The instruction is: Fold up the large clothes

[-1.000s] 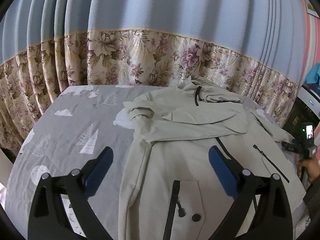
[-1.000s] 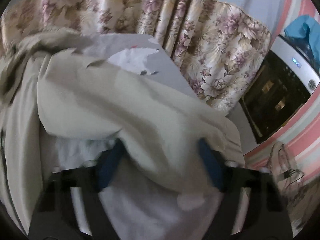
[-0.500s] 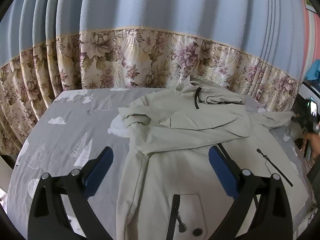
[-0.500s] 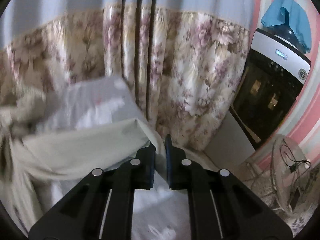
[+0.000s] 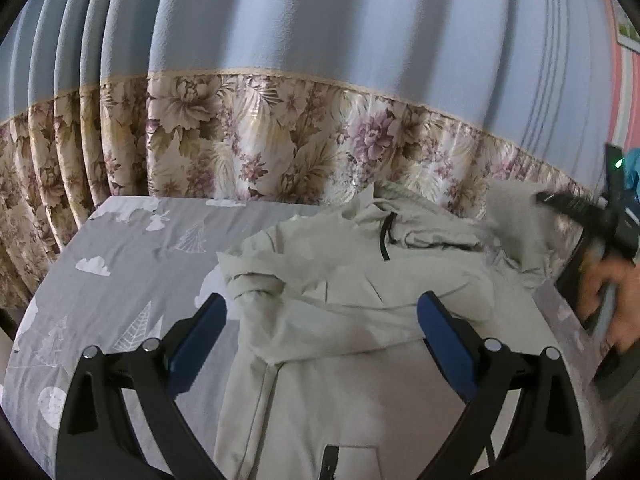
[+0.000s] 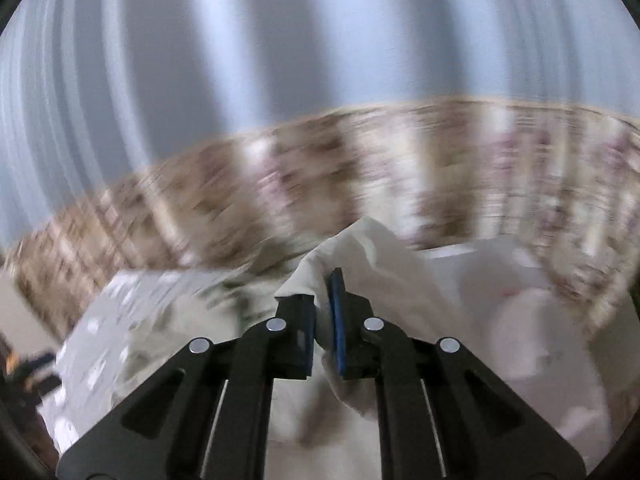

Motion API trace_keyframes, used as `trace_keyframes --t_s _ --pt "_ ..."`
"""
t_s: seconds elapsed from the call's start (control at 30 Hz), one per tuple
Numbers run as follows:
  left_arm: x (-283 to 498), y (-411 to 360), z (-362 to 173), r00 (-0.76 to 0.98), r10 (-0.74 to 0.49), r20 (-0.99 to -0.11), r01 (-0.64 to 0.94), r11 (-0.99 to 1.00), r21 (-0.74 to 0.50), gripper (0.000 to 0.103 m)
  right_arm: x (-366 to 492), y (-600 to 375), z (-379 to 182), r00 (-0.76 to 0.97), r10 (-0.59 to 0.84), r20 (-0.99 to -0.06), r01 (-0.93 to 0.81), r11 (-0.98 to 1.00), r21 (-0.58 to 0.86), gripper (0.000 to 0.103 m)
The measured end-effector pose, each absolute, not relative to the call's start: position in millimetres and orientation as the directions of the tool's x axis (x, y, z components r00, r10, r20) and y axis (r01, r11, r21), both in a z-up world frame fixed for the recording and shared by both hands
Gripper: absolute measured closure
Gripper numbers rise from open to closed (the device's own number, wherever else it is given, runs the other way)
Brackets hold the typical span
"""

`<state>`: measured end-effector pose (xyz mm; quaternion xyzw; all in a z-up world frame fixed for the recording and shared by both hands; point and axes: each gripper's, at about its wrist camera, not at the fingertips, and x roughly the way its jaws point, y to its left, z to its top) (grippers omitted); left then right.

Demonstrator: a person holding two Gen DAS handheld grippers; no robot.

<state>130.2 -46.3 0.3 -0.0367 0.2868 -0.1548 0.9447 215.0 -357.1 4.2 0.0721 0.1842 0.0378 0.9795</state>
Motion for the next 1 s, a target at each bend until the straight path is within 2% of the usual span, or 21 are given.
trace_keyframes --t_s 0.07,0.1,0.23,0.27,0.3,0.37,0.4,0.43,0.57,0.67,0.73,0.87,1.0 --pt "135.8 -41.1 0.7 0.790 -0.305 -0.532 0.255 0.952 -0.166 0.007 238.9 -307.7 -26.3 0.891 0.157 -0.426 -0.124 0.987 0.104 0.091" --pt "137.7 -38.5 0.4 0.791 -0.299 -0.534 0.248 0.954 -0.167 0.007 249.3 -287.7 -44.9 0.868 0.160 -0.470 -0.141 0.987 0.076 0.085" --pt "144.4 -26.1 -5.6 0.783 -0.284 -0.554 0.216 0.959 -0.186 0.007 275.7 -248.6 -107.0 0.763 0.083 -0.641 -0.120 0.993 -0.014 0.083" --pt "145.0 -23.5 -7.0 0.781 -0.286 -0.556 0.214 0.958 -0.193 0.007 270.5 -248.7 -110.4 0.767 0.088 -0.635 -0.124 0.992 -0.013 0.082" --pt "145.9 -20.9 -8.2 0.781 -0.283 -0.556 0.208 0.958 -0.196 0.007 263.8 -250.0 -108.6 0.774 0.094 -0.627 -0.131 0.991 -0.014 0.076" --pt "149.0 -19.6 -10.0 0.778 -0.286 -0.560 0.203 0.957 -0.207 0.007 252.2 -253.7 -105.3 0.765 0.105 -0.636 -0.152 0.988 -0.020 0.060" --pt "150.3 -20.5 -10.8 0.775 -0.291 -0.562 0.204 0.955 -0.214 0.007 244.4 -257.0 -102.6 0.760 0.112 -0.640 -0.165 0.986 -0.024 0.037" --pt "152.1 -22.8 -11.6 0.770 -0.299 -0.564 0.208 0.953 -0.222 0.007 237.3 -259.3 -100.9 0.757 0.131 -0.640 -0.185 0.983 -0.018 0.004" --pt "154.6 -44.3 -13.0 0.756 -0.332 -0.564 0.244 0.943 -0.227 0.007 187.0 -279.1 -93.2 0.797 0.119 -0.592 -0.191 0.980 -0.061 0.003" --pt "156.2 -66.7 -13.9 0.743 -0.353 -0.568 0.279 0.936 -0.216 0.007 150.8 -317.2 -81.4 0.835 0.144 -0.531 -0.148 0.988 0.035 0.003" --pt "158.1 -92.8 -14.2 0.732 -0.368 -0.573 0.313 0.929 -0.197 0.007 136.5 -340.0 -75.5 0.862 0.090 -0.498 -0.076 0.996 0.048 0.003" --pt "157.1 -138.4 -12.4 0.732 -0.371 -0.572 0.347 0.925 -0.156 0.007 122.0 -389.1 -61.8 0.893 -0.115 -0.436 0.119 0.993 -0.018 0.003" --pt "146.7 -198.8 -19.1 0.738 -0.349 -0.578 0.372 0.925 -0.083 0.007 119.9 -434.3 -55.2 0.883 -0.226 -0.412 0.245 0.970 -0.007 0.003"
